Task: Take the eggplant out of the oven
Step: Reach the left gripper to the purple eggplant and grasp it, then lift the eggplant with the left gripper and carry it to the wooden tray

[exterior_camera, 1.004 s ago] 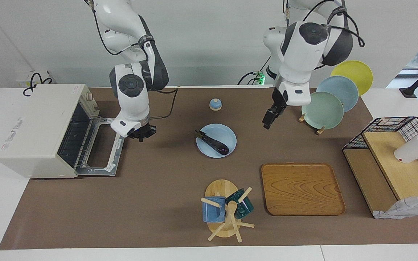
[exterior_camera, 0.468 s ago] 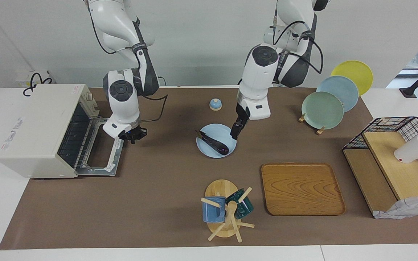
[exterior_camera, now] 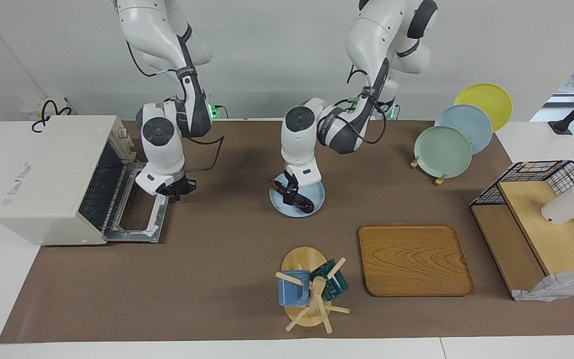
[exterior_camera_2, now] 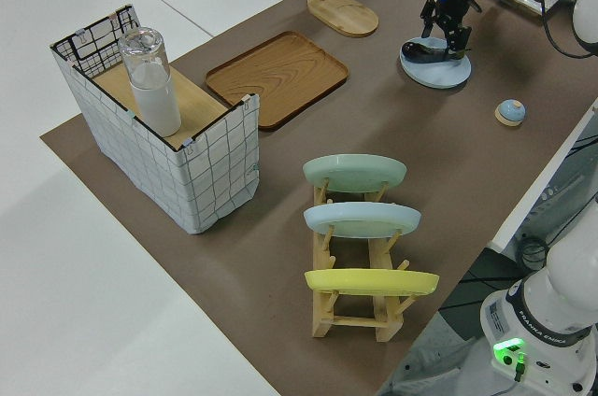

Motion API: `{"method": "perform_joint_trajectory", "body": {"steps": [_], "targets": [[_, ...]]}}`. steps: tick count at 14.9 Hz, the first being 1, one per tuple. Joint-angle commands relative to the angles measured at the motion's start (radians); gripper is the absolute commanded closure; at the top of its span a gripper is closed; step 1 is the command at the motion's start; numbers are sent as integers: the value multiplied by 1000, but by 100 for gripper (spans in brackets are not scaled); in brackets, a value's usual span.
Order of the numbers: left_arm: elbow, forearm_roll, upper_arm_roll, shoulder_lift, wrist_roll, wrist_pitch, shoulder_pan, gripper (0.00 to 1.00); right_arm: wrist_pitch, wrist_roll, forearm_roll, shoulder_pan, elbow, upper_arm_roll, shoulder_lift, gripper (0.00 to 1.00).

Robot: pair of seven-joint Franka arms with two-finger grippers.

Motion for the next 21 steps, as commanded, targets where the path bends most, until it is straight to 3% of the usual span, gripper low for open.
{"method": "perform_joint_trajectory", "body": {"steps": [1,5,9,11,13,14,16,21], "targets": [[-45,25,16,-19,-42,49,-17,1,33,-32,-15,-33,-23,15,0,100],[-62,27,18,-21,-42,62,-17,14,99,-38,-18,-45,-65,14,0,100],[-70,33,18,-22,-42,76,-17,37,98,-33,-101,-43,-66,14,-2,100],[-67,41,19,-22,-39,76,-11,56,98,-33,-122,-45,-66,14,-3,100],[-56,74,19,-22,-25,61,-3,90,92,-33,-145,-42,-66,14,-3,100],[-50,87,19,-24,-11,58,0,100,86,-35,-191,-39,-63,14,-3,100],[-41,87,21,-47,36,44,25,100,55,-36,-282,-36,-45,15,-2,100],[-13,76,15,-146,257,-42,149,100,-143,-176,-288,-49,104,17,-22,100]]}}
